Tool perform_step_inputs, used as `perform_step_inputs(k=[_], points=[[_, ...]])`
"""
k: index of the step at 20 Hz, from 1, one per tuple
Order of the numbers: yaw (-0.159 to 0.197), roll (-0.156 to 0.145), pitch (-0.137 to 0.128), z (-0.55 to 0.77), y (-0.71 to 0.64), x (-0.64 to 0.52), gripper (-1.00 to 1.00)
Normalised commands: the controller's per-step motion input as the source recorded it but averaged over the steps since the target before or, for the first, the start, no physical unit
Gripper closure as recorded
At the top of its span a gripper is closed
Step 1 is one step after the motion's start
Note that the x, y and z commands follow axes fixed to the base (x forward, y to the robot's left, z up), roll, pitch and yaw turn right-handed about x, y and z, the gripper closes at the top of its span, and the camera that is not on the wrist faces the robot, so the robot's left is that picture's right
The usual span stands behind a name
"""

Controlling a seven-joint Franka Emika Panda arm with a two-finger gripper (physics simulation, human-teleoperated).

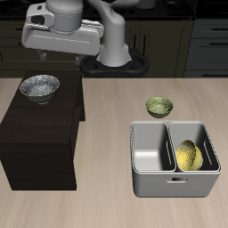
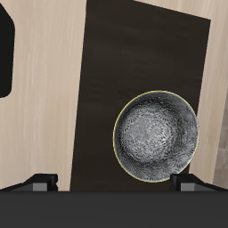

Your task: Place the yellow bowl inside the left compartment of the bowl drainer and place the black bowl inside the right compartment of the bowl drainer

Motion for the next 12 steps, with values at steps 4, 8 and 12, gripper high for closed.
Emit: perform_step_inputs(k=[4, 8, 12], points=[[-0.017, -0.021, 0.025, -0.25, -0.13, -0.02, -1.00], [-0.003, -0.023, 0.020, -0.17, -0.08, -0.02, -1.00], [-0.015, -0.009, 0.008, -0.14, -0.03, -0.01, -1.00]])
